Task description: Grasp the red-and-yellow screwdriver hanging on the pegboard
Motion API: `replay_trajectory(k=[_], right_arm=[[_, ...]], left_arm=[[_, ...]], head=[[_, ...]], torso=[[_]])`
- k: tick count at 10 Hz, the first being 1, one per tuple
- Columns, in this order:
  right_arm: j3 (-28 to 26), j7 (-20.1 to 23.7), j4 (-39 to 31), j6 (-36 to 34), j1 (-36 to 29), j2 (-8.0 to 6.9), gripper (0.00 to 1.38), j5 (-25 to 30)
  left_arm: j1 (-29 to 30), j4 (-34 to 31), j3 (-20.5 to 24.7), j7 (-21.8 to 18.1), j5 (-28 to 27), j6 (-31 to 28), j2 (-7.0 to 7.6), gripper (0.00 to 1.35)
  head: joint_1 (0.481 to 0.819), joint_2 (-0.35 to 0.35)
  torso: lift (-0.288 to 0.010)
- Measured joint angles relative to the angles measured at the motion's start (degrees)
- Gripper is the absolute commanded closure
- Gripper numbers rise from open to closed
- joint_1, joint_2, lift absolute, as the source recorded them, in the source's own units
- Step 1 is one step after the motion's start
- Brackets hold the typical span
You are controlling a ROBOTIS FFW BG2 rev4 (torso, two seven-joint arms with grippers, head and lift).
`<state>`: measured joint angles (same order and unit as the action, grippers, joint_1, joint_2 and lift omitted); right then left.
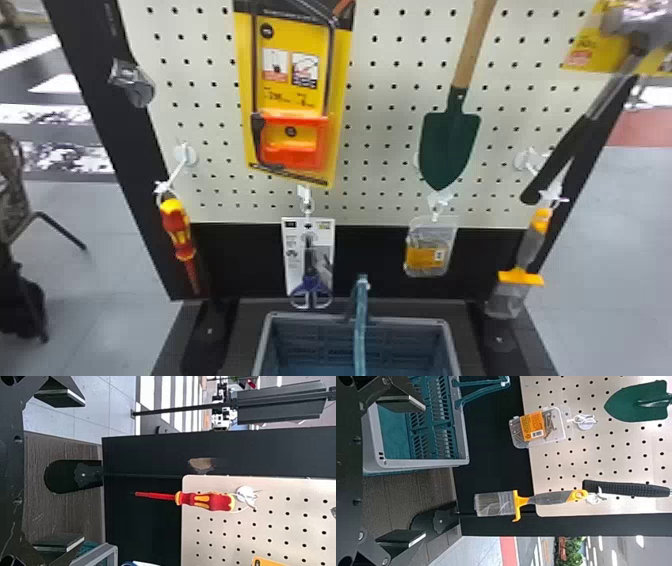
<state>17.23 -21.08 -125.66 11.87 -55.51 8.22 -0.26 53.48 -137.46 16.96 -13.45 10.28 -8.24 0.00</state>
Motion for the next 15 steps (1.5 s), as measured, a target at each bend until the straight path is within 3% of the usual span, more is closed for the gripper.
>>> replay_trajectory(k=[9, 12, 15], right_arm=[[0.00, 0.05, 0.04, -0.26, 0.08, 0.04, 0.18, -0.17], [0.04, 0.12, 0.31, -0.31, 0.07, 0.04, 0.18, -0.19], [0.09, 0.58, 0.54, -0.54, 0.25, -0.09, 0.18, -0.18]], left_arm=[[-1.85, 0.26, -0.09, -0.75, 0.11, -1.24, 0.00, 0.11], [-7.18, 2.07, 0.87, -5.24, 1.01, -3.20, 0.34, 0.11], [-15.42, 5.24, 3.60, -13.73, -0.72, -6.50, 1.16, 0.11]], head=[[0.549, 0.000], [0.549, 0.000], [0.549, 0.000]], torso=[[-0.100], [-0.100], [-0.100]])
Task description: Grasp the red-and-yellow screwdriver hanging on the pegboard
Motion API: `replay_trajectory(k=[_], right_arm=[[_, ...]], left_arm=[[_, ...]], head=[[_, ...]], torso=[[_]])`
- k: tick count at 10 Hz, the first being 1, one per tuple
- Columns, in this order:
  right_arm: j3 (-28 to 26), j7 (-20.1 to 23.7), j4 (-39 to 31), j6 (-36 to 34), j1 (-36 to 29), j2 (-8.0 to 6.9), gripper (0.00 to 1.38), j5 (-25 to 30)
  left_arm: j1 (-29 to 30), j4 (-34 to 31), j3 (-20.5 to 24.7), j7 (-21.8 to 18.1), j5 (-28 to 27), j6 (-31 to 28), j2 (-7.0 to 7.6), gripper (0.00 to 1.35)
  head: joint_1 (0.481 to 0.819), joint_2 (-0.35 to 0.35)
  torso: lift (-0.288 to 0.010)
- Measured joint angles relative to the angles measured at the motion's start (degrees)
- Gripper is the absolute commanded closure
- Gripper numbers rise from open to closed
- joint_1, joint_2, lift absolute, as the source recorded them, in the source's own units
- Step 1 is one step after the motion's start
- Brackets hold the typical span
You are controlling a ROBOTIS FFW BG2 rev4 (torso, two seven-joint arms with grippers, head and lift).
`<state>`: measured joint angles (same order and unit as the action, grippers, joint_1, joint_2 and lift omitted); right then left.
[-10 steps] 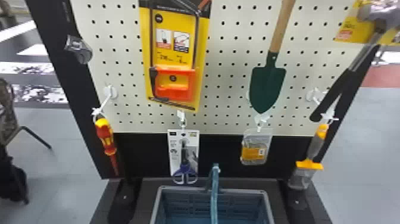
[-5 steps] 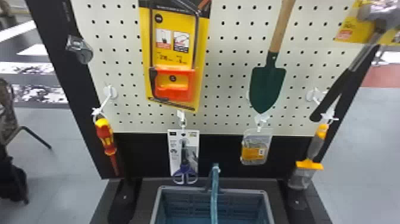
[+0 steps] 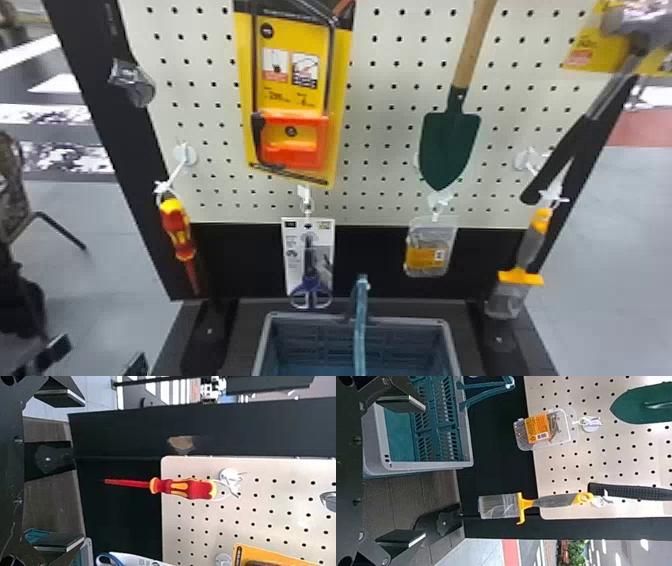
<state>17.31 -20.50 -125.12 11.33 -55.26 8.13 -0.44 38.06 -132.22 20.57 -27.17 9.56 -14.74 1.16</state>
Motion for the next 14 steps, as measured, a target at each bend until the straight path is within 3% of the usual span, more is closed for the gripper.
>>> replay_trajectory(k=[2, 5, 7, 10, 14], right_arm=[[0.00, 0.51, 0.20, -0.16, 0.21, -0.25, 0.18, 0.14], [0.00, 1.42, 0.41, -0.47, 0.60, -0.51, 0.18, 0.32], [0.00, 1.87, 0.57, -0.66, 0.80, -0.78, 0.18, 0.46], [0.00, 2.25, 0.69, -0.83, 0.96, -0.92, 0.18, 0.61], [0.00, 2.69, 0.85, -1.02, 1.20, -0.98, 0.18, 0.68]], left_arm=[[-6.71, 3.82, 0.89, -4.86, -1.09, -1.74, 1.48, 0.11], [-17.92, 12.31, 0.15, -12.08, -1.98, -4.08, 5.47, 0.11], [-24.51, 16.88, -0.19, -17.42, -2.78, -5.29, 7.29, 0.11], [-32.46, 22.67, -2.11, -24.52, -2.20, -7.10, 9.42, 0.11], [-38.09, 24.62, -5.68, -29.56, -1.64, -8.86, 11.46, 0.11]], head=[[0.549, 0.000], [0.549, 0.000], [0.549, 0.000], [0.549, 0.000], [0.549, 0.000]], torso=[[-0.100], [-0.100], [-0.100], [-0.100], [-0.100]])
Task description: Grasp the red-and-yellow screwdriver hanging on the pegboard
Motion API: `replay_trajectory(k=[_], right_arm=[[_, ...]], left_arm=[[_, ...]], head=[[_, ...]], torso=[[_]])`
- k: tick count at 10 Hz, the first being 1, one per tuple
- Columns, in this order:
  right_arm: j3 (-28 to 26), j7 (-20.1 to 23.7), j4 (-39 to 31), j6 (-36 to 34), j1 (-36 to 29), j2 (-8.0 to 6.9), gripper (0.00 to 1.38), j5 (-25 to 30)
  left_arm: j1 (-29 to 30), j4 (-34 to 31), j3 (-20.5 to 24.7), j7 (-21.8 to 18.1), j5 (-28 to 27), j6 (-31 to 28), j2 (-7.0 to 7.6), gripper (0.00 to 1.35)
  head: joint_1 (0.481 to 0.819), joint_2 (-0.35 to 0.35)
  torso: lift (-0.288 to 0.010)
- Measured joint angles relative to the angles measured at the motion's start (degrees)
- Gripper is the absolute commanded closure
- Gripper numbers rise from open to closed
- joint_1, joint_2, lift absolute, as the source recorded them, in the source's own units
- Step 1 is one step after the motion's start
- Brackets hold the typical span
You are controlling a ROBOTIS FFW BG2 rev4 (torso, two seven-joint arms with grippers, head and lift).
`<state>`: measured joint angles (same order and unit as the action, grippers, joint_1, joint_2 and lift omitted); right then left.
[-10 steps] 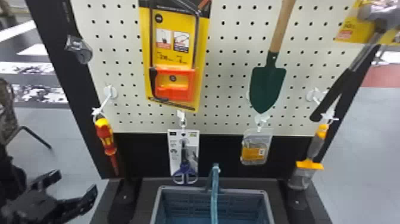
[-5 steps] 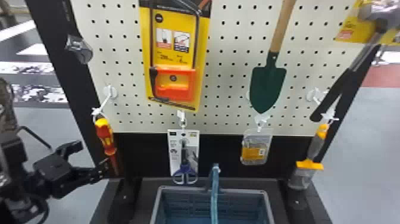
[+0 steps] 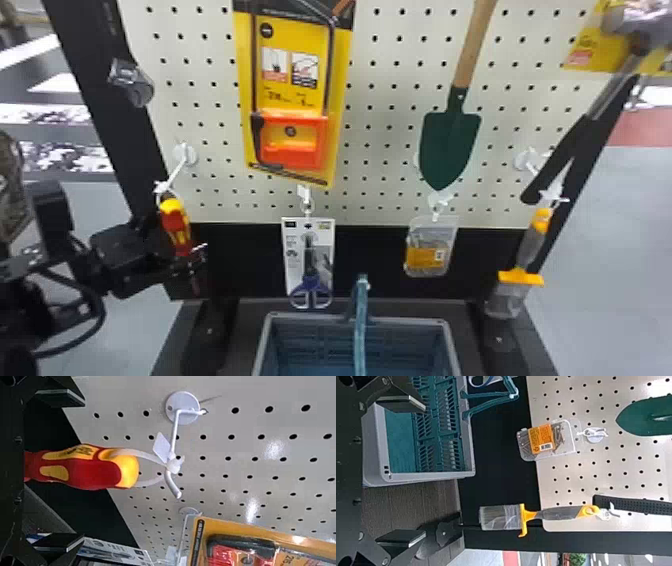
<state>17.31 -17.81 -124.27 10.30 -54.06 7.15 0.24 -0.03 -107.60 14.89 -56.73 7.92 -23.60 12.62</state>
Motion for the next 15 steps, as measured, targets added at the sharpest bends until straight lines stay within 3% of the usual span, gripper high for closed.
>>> replay_trajectory(k=[1, 2, 4, 5, 7, 15], right_arm=[[0.00, 0.06, 0.02, -0.03, 0.08, -0.03, 0.18, 0.02], [0.00, 0.13, 0.03, -0.03, 0.13, -0.06, 0.18, 0.02], [0.00, 0.23, 0.15, -0.04, 0.25, -0.12, 0.18, 0.02], [0.00, 0.23, 0.17, -0.04, 0.26, -0.12, 0.18, 0.02], [0.00, 0.23, 0.20, -0.05, 0.26, -0.12, 0.18, 0.02], [0.00, 0.41, 0.59, -0.03, 0.70, -0.04, 0.18, 0.02]], left_arm=[[-0.46, 0.14, -0.14, -0.38, 0.73, -0.03, 0.11, 0.13], [-0.78, 0.15, -0.30, -0.66, 1.01, -0.07, 0.16, 0.23], [-0.92, 0.11, -0.46, -0.75, 0.92, -0.42, 0.31, 0.75], [-0.92, 0.03, -0.47, -0.75, 0.90, -0.73, 0.29, 0.77], [-0.84, -0.27, -0.64, -0.67, 0.31, -1.02, 0.11, 1.11], [-0.54, -0.64, -1.04, -0.08, -0.71, -0.66, -0.05, 1.11]], head=[[0.549, 0.000], [0.549, 0.000], [0.549, 0.000], [0.549, 0.000], [0.549, 0.000], [0.549, 0.000]], torso=[[-0.100], [-0.100], [-0.100], [-0.100], [-0.100], [-0.100]])
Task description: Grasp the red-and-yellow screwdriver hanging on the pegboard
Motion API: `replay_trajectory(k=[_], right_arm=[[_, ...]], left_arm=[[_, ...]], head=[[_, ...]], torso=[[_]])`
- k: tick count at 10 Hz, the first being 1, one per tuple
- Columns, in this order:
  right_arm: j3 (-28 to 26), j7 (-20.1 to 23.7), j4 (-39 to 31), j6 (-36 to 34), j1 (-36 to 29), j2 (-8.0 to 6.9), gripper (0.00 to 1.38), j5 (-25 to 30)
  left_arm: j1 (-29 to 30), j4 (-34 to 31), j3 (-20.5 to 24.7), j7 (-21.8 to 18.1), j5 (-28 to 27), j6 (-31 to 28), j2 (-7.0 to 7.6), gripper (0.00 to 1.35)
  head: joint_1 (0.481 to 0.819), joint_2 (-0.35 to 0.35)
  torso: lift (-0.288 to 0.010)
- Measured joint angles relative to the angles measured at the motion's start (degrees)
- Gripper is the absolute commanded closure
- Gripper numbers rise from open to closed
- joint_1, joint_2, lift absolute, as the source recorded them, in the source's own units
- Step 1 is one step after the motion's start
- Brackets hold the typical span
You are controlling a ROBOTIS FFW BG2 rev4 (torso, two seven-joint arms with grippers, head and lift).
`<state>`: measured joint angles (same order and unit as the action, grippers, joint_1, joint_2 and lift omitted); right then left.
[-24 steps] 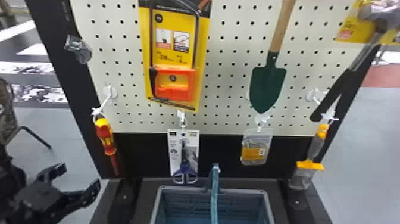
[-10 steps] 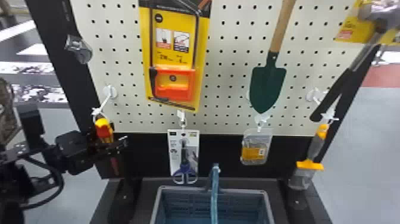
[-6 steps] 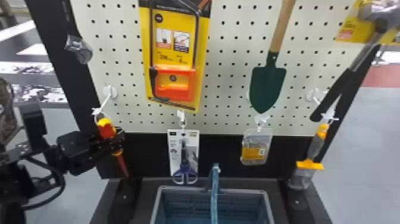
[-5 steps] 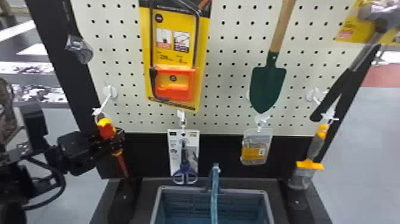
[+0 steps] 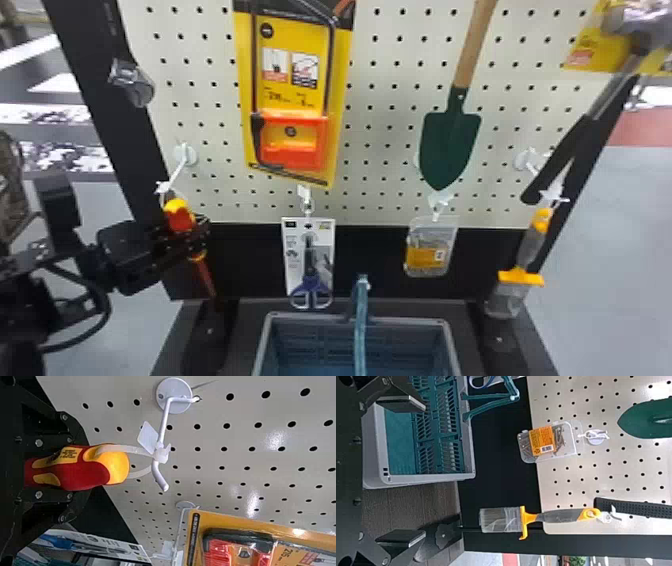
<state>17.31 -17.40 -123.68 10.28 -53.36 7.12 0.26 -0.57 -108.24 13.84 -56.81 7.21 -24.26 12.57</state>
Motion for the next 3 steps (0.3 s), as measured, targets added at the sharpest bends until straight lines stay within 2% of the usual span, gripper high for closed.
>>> replay_trajectory(k=[3], right_arm=[[0.00, 0.00, 0.00, -0.01, 0.05, 0.00, 0.18, 0.00]], left_arm=[[-0.13, -0.07, -0.13, 0.12, 0.00, 0.09, -0.02, 1.11]], head=[[0.549, 0.000]], torso=[[-0.100]])
